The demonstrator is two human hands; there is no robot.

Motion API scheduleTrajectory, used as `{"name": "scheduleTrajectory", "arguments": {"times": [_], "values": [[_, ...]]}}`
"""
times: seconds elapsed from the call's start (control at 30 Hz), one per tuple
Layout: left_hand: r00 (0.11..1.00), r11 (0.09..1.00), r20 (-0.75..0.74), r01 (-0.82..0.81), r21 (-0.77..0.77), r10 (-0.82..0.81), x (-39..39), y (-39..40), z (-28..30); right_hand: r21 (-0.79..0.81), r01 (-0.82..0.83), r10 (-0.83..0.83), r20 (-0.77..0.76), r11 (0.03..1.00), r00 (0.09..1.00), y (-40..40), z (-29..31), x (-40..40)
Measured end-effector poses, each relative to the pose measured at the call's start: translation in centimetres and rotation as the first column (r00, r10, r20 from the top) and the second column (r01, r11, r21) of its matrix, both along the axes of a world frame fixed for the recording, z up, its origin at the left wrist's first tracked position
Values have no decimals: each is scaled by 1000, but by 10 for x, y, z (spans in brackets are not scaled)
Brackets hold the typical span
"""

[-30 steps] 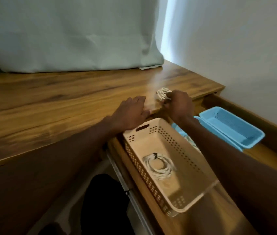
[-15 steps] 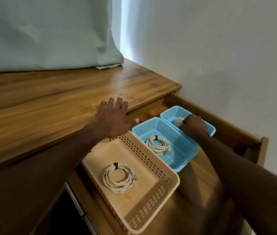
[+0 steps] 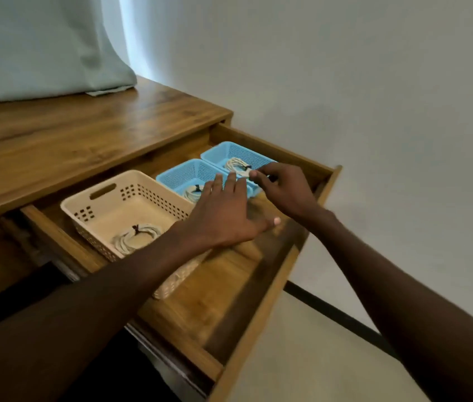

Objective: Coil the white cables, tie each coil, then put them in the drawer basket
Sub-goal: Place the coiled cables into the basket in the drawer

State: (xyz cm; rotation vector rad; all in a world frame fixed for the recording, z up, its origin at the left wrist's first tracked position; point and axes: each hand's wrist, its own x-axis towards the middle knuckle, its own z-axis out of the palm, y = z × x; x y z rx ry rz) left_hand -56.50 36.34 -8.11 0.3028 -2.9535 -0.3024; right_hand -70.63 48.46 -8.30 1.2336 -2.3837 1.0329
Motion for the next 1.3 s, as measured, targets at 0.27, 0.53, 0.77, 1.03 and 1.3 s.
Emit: {"name": "scheduleTrajectory", "arguments": {"times": [0.27,0.53,0.77,1.03,1.3], "values": [[998,994,63,-21,-107,28,36,77,-22,-210,-68,94,119,975,988,40,-34,34],[985,984,38,-163,-79,166,37,45,-23,-390,-15,85,162,921,983,2,-39,26],[962,947,6,-267,-179,272,40,-35,-9,-370,7,2,25,929,1000,-86,-37,18],[900,893,20,-429,-137,436,45,-141,-1,-350,-130,111,-74,928,991,-207,-26,11],[856,849,31,-507,-151,516,41,-225,6,100,-365,377,-176,926,909,-279,-32,-3]]}}
